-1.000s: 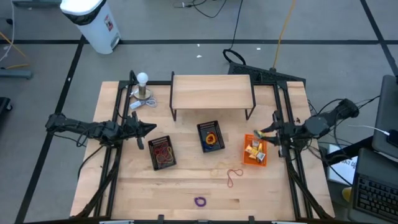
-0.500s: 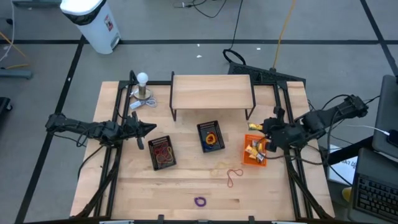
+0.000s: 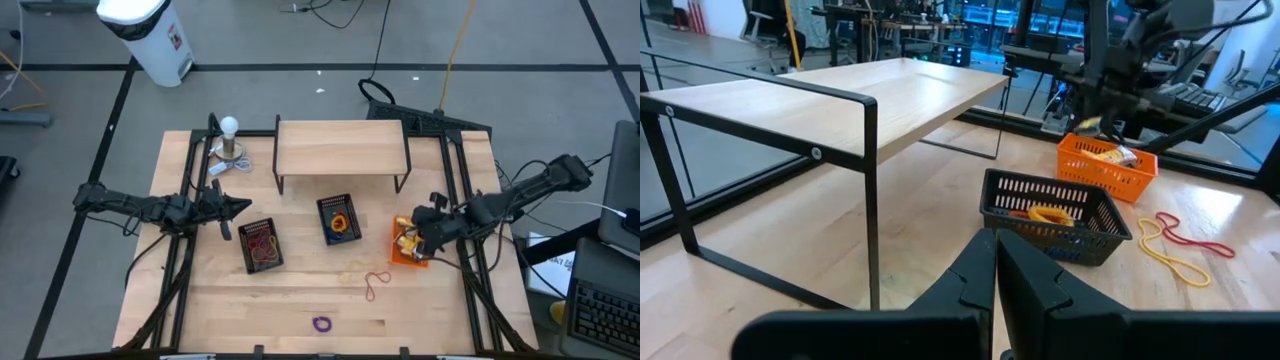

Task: Pick & Place Office Desk Supplies
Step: Put the crayon box into the orange bin

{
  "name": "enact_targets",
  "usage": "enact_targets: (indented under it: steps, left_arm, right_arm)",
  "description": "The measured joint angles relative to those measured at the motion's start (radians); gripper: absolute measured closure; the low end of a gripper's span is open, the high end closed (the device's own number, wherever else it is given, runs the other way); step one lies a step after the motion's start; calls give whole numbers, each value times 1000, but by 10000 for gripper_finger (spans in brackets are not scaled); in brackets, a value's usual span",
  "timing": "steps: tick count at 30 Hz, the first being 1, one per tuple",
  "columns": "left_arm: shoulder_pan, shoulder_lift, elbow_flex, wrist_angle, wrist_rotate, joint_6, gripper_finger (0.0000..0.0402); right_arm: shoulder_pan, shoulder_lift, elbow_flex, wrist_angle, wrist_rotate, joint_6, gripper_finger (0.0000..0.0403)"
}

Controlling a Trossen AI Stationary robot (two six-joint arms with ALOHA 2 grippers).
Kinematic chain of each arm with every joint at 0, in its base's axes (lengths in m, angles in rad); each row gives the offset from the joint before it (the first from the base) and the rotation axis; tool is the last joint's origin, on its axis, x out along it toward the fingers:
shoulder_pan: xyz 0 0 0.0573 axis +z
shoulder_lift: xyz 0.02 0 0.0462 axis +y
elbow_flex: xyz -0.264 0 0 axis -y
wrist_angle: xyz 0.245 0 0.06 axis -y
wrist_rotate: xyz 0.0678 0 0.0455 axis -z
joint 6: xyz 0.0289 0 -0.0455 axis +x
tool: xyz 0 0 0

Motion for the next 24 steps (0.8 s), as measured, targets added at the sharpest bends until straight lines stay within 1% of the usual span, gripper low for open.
enact_targets:
  steps: [5,8,12,18,21,24]
  left_arm:
    - [0,0,0,0,0,1,385]
    - [0,0,0,0,0,1,385]
    - [0,0,0,0,0,1,385]
    - [0,0,0,0,0,2,385]
    - [0,0,0,0,0,2,385]
    - [0,0,0,0,0,3,385]
  right_arm:
    - [-15,0,-65,39,-69,54,319]
    - [-27,2,-91,49,-77,78,319]
    - [-46,6,-118,94,-122,79,319]
    - [-72,7,-128,113,-155,65,318]
    - [-78,7,-128,113,-174,52,307]
    - [-90,7,-128,113,-176,54,282]
